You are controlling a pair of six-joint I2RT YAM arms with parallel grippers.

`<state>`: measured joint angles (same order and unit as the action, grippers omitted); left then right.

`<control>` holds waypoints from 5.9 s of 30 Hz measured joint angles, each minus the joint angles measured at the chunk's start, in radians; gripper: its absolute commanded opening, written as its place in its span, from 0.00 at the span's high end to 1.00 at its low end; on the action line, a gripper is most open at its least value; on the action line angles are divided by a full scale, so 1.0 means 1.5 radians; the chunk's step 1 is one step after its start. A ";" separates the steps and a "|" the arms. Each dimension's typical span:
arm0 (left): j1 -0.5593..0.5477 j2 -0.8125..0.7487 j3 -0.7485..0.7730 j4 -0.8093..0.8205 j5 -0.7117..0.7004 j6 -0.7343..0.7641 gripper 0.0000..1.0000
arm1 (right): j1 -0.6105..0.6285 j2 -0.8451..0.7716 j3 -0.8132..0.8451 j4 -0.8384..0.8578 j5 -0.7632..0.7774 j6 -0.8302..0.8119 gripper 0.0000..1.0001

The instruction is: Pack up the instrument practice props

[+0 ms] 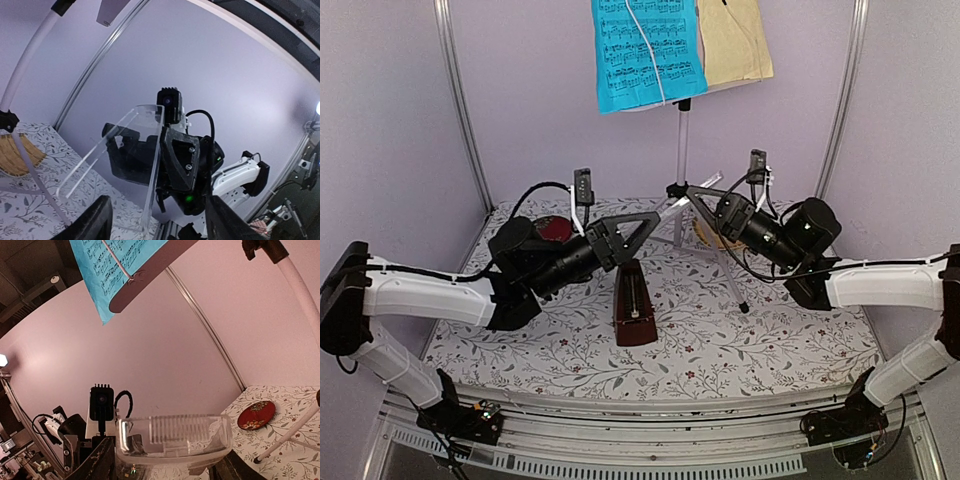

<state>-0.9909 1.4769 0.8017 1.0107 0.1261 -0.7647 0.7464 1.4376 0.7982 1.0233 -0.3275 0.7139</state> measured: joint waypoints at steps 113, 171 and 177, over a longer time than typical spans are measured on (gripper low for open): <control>0.485 -0.295 0.057 -0.826 -0.003 0.440 0.11 | 0.282 0.154 -0.021 -0.262 0.584 -0.436 0.50; 0.485 -0.294 0.053 -0.822 0.013 0.440 0.12 | 0.335 0.199 0.044 -0.322 0.712 -0.358 0.50; 0.485 -0.290 0.051 -0.822 0.013 0.439 0.12 | 0.336 0.207 0.052 -0.323 0.719 -0.355 0.50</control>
<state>-0.2630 1.0412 0.8787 -0.2226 0.1459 -0.1055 1.2499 1.7473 0.8761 0.5388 0.7517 0.1818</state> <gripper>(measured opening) 0.886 0.569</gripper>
